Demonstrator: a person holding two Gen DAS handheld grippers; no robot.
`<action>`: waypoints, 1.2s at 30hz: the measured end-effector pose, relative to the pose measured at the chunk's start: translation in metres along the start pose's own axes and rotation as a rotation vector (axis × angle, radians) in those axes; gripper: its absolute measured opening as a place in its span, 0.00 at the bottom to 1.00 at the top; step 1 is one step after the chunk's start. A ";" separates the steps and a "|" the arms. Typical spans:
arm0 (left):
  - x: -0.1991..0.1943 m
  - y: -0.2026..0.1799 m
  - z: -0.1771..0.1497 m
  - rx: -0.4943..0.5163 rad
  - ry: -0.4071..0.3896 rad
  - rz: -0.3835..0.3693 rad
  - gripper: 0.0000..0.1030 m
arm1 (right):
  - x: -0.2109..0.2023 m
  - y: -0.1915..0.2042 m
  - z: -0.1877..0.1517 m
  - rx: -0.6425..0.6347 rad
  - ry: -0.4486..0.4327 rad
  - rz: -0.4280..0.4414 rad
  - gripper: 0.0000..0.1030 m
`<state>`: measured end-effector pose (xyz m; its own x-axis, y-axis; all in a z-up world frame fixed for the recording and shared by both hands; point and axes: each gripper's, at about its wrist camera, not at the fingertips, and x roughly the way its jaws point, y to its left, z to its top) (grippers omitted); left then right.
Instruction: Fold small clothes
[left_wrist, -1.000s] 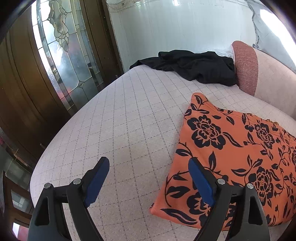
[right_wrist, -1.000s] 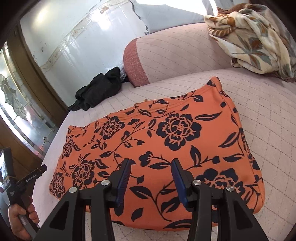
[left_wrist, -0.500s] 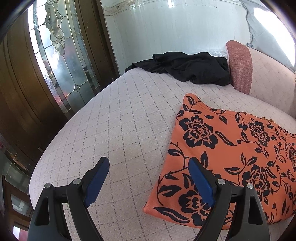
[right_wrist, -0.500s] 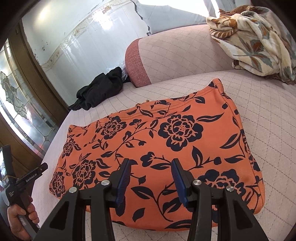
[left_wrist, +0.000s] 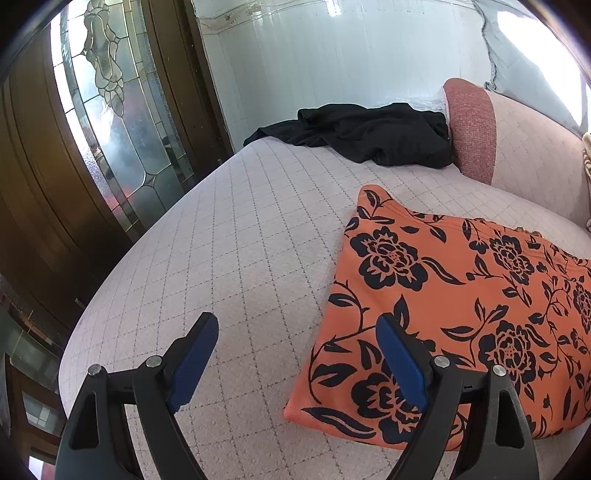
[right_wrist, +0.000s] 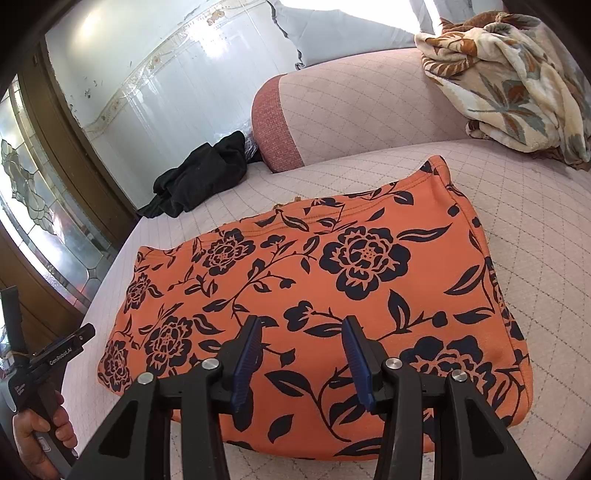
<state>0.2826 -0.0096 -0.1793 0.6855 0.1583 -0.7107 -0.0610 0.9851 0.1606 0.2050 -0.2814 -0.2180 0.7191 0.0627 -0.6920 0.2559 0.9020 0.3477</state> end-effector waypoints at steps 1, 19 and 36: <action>0.000 0.001 0.000 0.001 -0.001 0.001 0.86 | 0.000 0.000 0.000 0.001 0.000 0.001 0.48; 0.001 0.007 -0.004 0.031 -0.006 0.006 0.86 | 0.013 0.010 -0.005 -0.027 0.025 -0.008 0.48; 0.001 0.003 -0.002 0.032 -0.005 -0.014 0.86 | 0.015 0.010 -0.005 -0.025 0.028 -0.012 0.48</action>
<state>0.2813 -0.0064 -0.1812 0.6896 0.1440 -0.7097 -0.0281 0.9846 0.1724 0.2151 -0.2698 -0.2282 0.6976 0.0631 -0.7137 0.2483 0.9131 0.3234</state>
